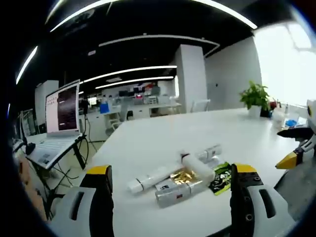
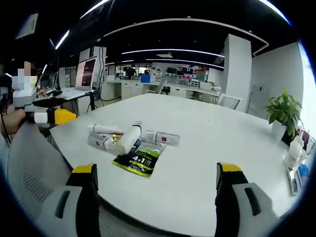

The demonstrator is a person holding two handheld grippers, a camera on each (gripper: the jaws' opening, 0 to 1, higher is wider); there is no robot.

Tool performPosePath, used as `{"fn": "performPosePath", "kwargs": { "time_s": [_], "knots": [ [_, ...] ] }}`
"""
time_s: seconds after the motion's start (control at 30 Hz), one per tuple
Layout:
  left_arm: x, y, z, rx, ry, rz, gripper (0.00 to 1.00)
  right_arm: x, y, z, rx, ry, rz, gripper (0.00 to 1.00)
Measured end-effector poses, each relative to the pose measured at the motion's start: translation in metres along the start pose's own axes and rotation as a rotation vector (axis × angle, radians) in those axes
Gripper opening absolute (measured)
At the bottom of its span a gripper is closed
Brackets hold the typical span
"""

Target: Arrange the skincare products in the storage area until every visible bottle or jar stands upright without overlapping.

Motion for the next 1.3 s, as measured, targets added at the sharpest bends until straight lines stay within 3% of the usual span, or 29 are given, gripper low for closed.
{"fn": "performPosePath", "kwargs": {
  "time_s": [0.83,1.3],
  "knots": [
    [0.004,0.001,0.003,-0.042,0.005,0.009,0.97,0.004,-0.002,-0.008,0.055,0.017,0.017,0.99],
    [0.007,0.001,0.001,-0.032,-0.002,0.014,0.97,0.011,-0.003,-0.010,0.072,0.036,0.031,0.99]
  ]
}}
Point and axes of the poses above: the point that each gripper's makers call its tool centre point, and the gripper's own axes: y roughly backward along the fingers, x roughly to its left, z roughly out of its top, the point moved 2 cm from there along y, roughly backward along the fingers, and after that the axes turned 6 degrees about x, right-handed, at the moved point
